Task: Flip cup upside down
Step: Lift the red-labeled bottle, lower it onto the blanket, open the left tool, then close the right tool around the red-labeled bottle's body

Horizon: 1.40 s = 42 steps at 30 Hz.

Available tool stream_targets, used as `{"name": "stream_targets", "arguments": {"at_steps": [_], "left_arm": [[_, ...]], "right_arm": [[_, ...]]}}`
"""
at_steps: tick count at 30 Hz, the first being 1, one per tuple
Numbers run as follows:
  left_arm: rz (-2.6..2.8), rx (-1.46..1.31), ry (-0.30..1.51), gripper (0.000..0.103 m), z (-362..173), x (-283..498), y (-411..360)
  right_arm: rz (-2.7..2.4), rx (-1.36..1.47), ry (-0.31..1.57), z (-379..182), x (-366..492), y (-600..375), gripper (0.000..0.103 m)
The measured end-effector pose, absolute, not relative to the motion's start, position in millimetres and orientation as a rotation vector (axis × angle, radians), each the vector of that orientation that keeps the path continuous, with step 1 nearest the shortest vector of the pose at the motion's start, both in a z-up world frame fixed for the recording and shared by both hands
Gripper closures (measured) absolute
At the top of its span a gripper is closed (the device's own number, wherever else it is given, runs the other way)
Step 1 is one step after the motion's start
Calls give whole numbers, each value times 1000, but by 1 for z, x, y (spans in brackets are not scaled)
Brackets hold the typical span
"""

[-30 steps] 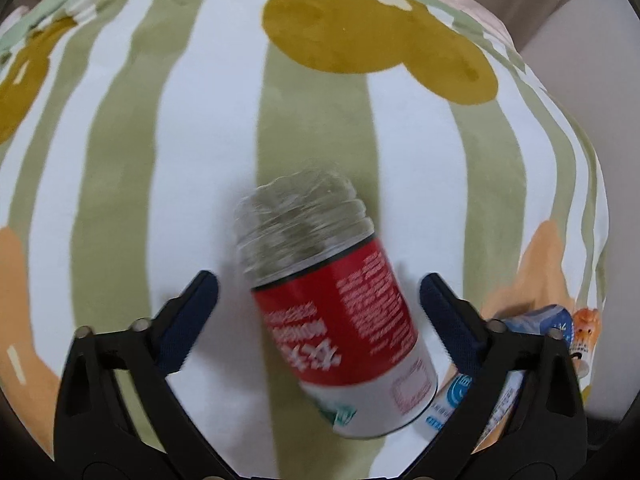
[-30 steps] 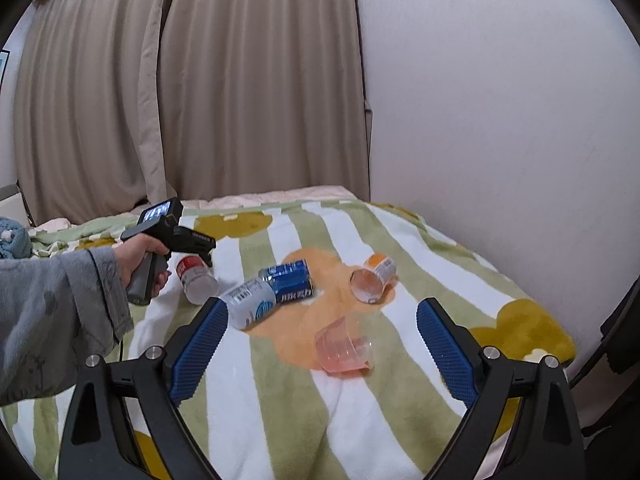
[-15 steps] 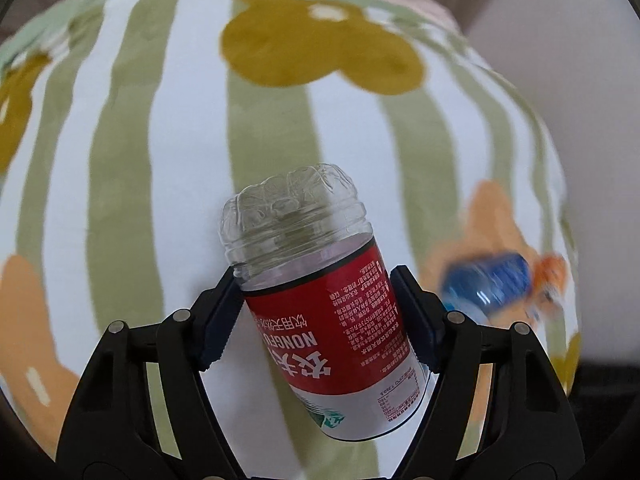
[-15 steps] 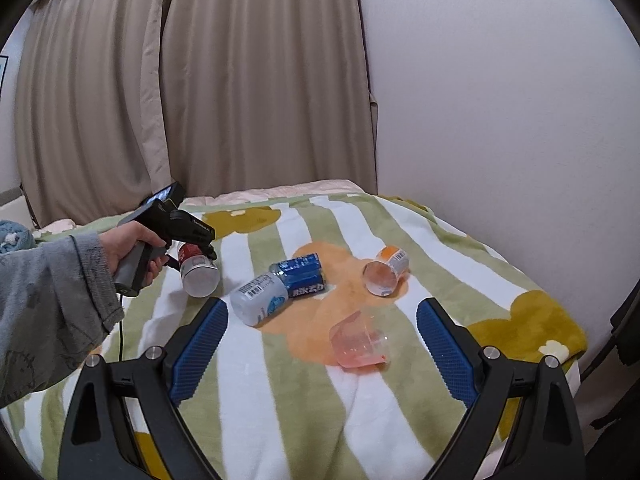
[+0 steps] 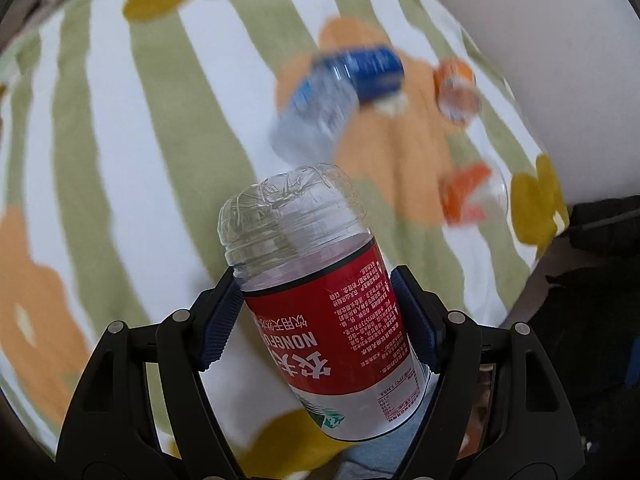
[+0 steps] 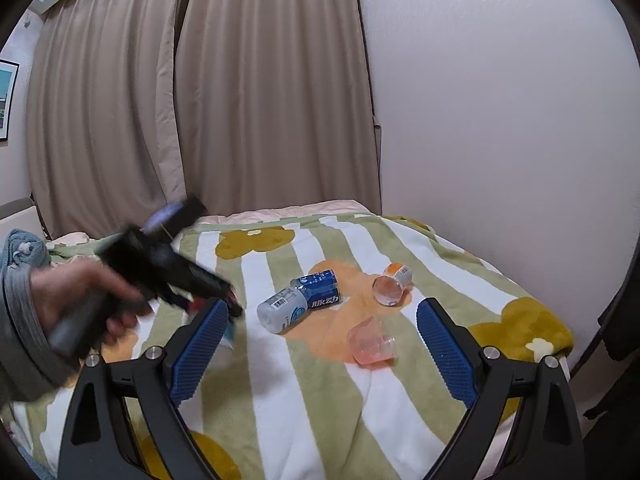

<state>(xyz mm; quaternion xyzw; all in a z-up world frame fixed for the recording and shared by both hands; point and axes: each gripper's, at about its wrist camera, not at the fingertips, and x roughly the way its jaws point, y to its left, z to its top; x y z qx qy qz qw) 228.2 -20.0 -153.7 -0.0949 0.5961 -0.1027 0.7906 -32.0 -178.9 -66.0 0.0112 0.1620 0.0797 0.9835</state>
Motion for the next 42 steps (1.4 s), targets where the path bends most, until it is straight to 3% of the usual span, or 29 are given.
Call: {"name": "stream_targets", "arguments": {"at_steps": [6, 17, 21, 23, 25, 32, 33, 42], "left_arm": [[-186, -184, 1347, 32, -193, 213, -45], [-151, -126, 1343, 31, -207, 213, -51], [-145, -109, 1341, 27, -209, 215, -51], [-144, -92, 1333, 18, -208, 214, -56], [-149, -83, 1321, 7, -206, 214, -59], [-132, -56, 1260, 6, -187, 207, -60], [-128, -55, 1246, 2, -183, 206, -58], [-112, -59, 1024, 0, -119, 160, -20]], "right_arm": [[148, -16, 328, -61, -49, -182, 9], [134, -24, 321, -59, -54, -192, 9], [134, -33, 322, -58, -56, -191, 9], [134, -38, 321, -58, -56, -190, 8], [132, -40, 321, -58, -57, -188, 9], [140, -44, 317, -57, -59, -187, 9], [143, -48, 316, -57, -59, -186, 9], [220, -90, 359, -37, -38, -173, 9]]}}
